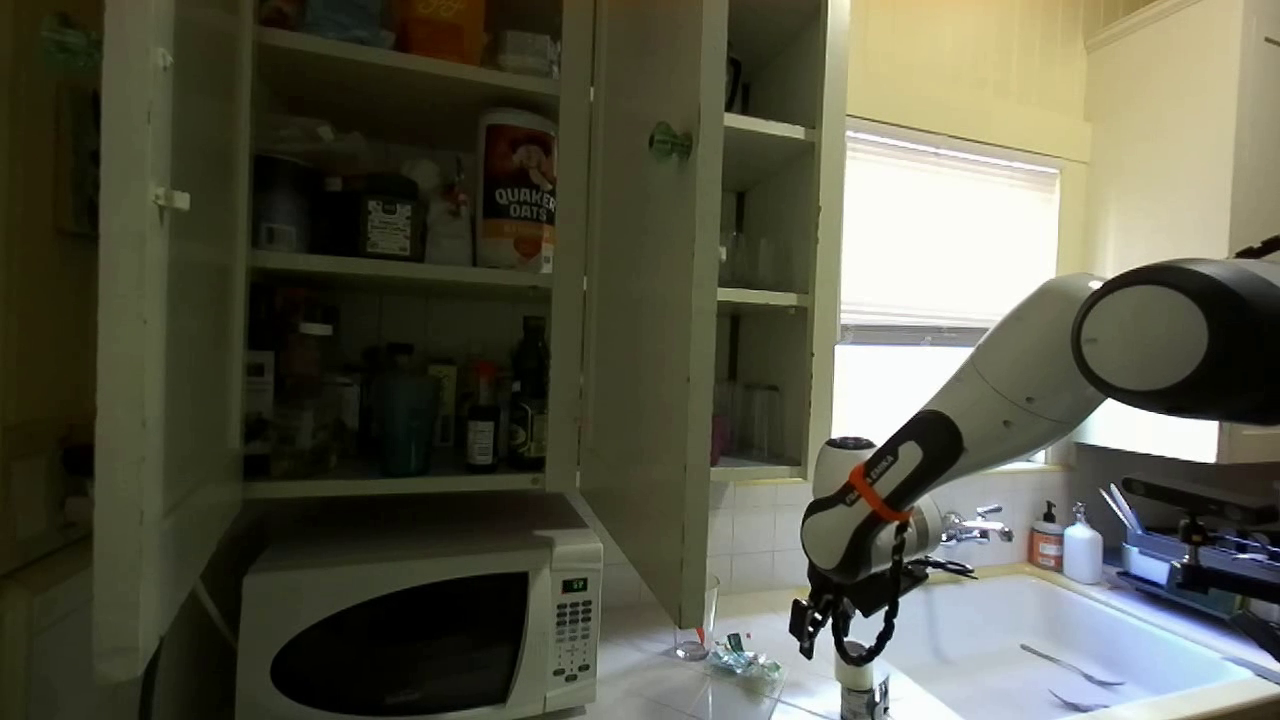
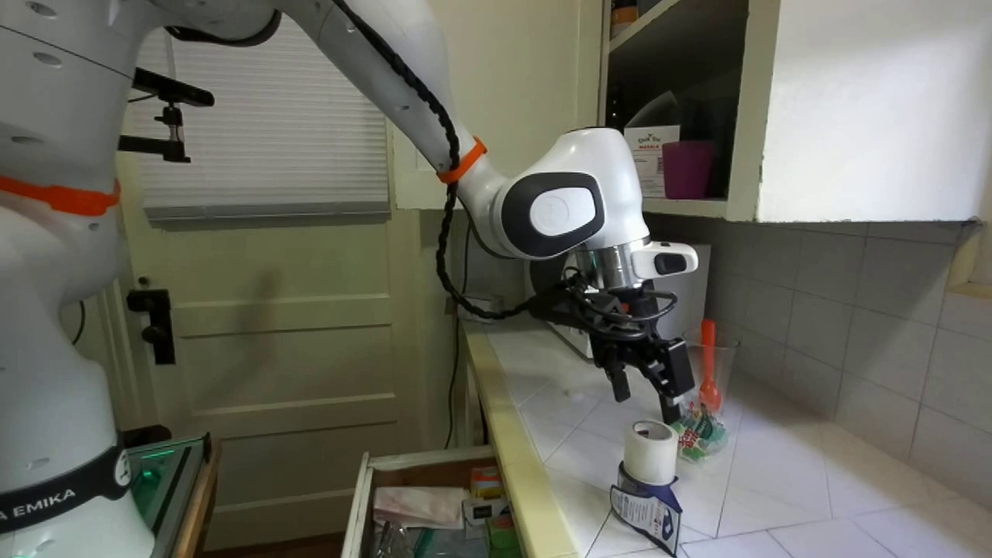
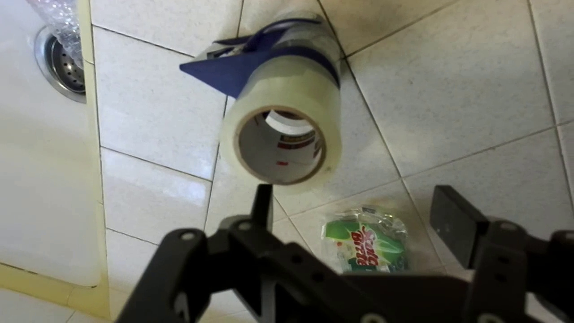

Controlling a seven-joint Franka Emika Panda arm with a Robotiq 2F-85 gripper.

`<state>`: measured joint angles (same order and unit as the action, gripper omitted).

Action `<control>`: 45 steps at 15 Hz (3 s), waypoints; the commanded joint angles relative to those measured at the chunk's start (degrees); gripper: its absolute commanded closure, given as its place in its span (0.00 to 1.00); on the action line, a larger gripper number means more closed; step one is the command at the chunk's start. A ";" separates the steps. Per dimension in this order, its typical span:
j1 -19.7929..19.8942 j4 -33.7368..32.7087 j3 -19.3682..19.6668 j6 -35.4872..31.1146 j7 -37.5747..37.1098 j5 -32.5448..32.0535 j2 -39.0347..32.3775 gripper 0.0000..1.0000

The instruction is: Put the masking tape inside the middle shelf of the cabinet on the right

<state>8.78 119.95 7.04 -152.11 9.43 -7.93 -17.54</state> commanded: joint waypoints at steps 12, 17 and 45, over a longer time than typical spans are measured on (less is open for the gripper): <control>-1.19 2.10 0.50 -0.07 -1.52 -1.03 0.67 0.08; -1.20 3.84 0.91 -0.48 -2.23 -1.24 1.70 0.08; -2.55 7.75 3.15 -0.87 -10.33 -6.33 4.12 0.40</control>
<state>5.76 127.32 10.51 -152.19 -1.57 -15.14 -12.99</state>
